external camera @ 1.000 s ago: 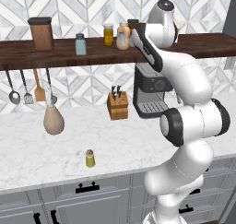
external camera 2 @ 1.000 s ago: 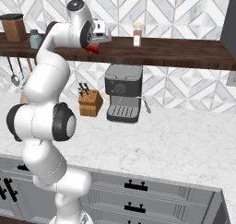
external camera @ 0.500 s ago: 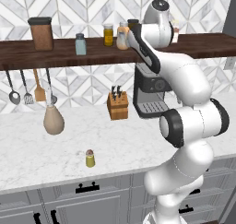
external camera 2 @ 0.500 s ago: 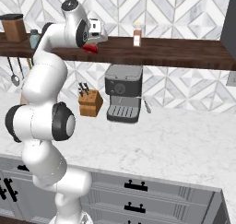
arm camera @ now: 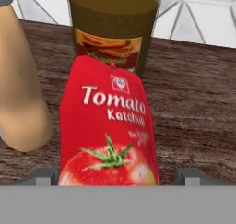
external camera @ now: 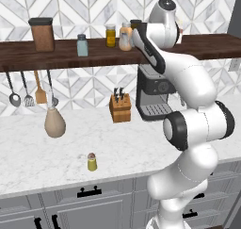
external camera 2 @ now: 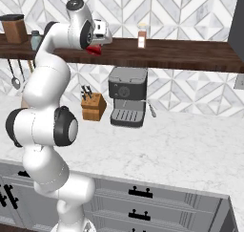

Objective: Put the shaker and condiment bottle from the counter next to their counterparts in the cabinet.

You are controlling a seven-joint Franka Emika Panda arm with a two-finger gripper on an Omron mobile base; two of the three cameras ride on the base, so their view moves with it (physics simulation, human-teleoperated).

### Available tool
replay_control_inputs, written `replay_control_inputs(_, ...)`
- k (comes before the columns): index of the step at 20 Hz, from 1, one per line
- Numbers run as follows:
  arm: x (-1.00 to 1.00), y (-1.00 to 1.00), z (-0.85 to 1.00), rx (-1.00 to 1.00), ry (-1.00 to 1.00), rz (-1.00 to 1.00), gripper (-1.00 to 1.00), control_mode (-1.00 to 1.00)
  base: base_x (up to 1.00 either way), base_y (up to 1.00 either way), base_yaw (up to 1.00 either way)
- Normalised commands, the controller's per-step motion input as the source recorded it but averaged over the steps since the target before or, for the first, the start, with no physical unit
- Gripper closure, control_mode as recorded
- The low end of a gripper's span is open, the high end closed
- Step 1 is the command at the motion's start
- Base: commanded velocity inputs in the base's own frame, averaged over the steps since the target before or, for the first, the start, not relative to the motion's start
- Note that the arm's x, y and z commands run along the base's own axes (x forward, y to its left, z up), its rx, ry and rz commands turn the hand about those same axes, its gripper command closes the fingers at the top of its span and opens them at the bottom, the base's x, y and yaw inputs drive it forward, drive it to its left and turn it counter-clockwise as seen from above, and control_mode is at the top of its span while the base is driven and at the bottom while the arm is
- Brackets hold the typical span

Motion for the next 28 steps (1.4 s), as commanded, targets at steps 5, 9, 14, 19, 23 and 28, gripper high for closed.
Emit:
replay_control_inputs(5, 0.00, 0.00, 0.14, 0.00, 0.03, 0.00, -1.00, -1.00, 0.00, 0.00, 0.00)
replay_control_inputs(9, 0.00, 0.00, 0.15, 0.00, 0.05, 0.00, -1.00, -1.00, 0.00, 0.00, 0.00)
replay_control_inputs(14, -0.03, 0.00, 0.07, 0.02, 0.09, 0.00, -1.00, -1.00, 0.00, 0.00, 0.00)
replay_control_inputs(19, -0.75, 0.00, -0.08, 0.15, 0.09, 0.00, -1.00, -1.00, 0.00, 0.00, 0.00)
replay_control_inputs(23, -0.91, 0.00, -0.25, 0.14, 0.11, 0.00, -1.00, -1.00, 0.00, 0.00, 0.00)
replay_control_inputs(28, -0.80, 0.00, -0.24, 0.11, 0.09, 0.00, -1.00, -1.00, 0.00, 0.00, 0.00)
